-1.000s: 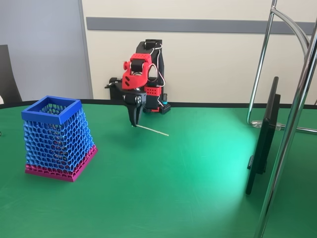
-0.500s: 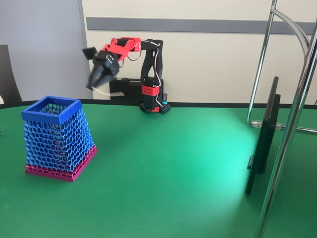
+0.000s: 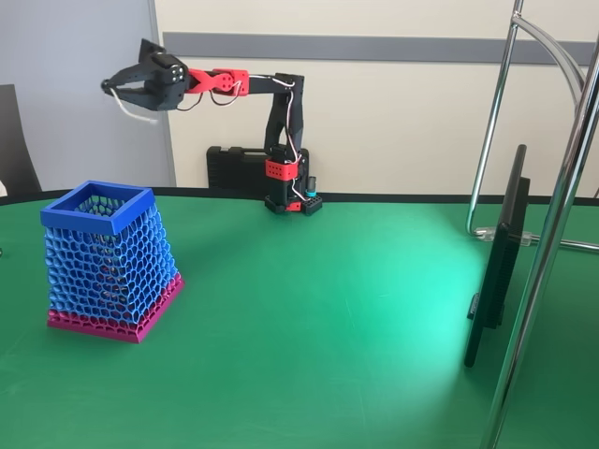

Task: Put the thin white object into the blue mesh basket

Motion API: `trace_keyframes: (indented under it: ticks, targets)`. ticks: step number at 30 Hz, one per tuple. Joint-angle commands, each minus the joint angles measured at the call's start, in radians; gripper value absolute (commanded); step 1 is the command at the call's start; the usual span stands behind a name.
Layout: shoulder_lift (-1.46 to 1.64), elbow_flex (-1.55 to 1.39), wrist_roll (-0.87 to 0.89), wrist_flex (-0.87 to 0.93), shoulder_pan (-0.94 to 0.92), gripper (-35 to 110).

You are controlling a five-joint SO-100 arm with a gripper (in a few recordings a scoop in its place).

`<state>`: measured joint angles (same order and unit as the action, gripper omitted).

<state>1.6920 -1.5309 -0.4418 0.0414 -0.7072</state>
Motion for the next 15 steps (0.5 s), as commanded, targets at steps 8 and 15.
trace_keyframes:
  ticks: [8,15]
  targets:
    - [-0.133,0.209,-0.509,-0.037,-0.029,1]
    - [-0.213,0.164,-0.873,-0.037,-0.008,1]
